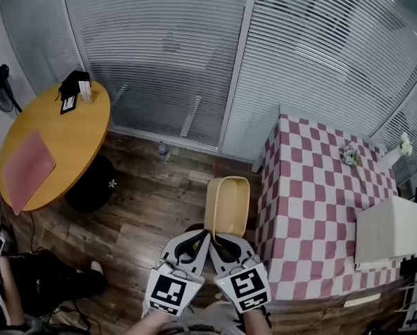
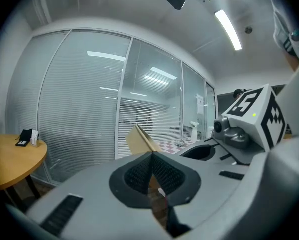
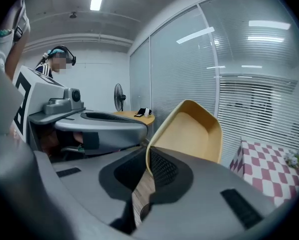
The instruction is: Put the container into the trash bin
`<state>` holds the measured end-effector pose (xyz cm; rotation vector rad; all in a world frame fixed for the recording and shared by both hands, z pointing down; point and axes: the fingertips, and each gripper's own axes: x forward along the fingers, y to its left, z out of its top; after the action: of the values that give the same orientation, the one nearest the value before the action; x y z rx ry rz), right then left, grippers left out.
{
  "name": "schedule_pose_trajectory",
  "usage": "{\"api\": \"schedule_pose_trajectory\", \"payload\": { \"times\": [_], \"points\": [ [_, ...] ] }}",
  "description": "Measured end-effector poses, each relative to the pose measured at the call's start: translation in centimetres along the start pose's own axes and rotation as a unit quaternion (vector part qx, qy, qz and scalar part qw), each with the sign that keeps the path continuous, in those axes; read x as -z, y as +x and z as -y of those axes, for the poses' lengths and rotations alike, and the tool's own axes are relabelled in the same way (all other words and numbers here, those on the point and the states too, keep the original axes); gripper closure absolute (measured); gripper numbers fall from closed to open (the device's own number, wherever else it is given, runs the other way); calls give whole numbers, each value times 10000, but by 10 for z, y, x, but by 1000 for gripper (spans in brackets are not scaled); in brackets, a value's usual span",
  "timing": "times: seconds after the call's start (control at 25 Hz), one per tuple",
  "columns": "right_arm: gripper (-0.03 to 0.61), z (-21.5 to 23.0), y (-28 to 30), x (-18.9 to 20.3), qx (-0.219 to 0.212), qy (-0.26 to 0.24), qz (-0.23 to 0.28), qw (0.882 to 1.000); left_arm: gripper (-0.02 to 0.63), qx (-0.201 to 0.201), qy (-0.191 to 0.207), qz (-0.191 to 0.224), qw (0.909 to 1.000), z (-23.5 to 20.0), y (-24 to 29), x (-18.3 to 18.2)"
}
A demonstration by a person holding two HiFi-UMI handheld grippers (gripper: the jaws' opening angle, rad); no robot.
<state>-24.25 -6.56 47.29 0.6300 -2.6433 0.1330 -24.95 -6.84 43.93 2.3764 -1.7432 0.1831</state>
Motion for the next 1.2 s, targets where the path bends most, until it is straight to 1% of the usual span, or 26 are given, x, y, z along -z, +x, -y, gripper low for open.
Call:
{"api": "schedule_pose_trajectory", "payload": {
  "times": [0.2, 0.36, 0.48, 0.64, 0.76, 0.88, 1.0, 1.2],
  "points": [
    [566, -2, 23, 26, -138, -20, -242, 9996, 611, -202, -115, -145, 9996, -13, -7, 16],
    [566, -4, 48, 64, -228, 19, -584, 9980, 611, -270, -147, -293, 9991, -22, -6, 37],
    [566, -7, 76, 108, -330, 106, -957, 9948, 611, -247, -174, -394, 9988, -25, -6, 51],
    [566, -10, 115, 180, -496, 372, -1487, 9869, 611, -117, -231, -550, 9981, -28, -7, 72],
    [566, -15, 143, 232, -631, 431, -1768, 9813, 611, -34, -252, -666, 9975, -33, -9, 88],
    [566, -25, 162, 282, -750, 526, -2156, 9722, 611, 42, -286, -793, 9964, -40, -12, 106],
    [566, -34, 180, 329, -759, 635, -2453, 9644, 611, 105, -316, -839, 9959, -47, -14, 119],
    [566, -51, 197, 389, -801, 687, -2964, 9492, 611, 296, -244, -896, 9952, -54, -16, 136]
  ]
}}
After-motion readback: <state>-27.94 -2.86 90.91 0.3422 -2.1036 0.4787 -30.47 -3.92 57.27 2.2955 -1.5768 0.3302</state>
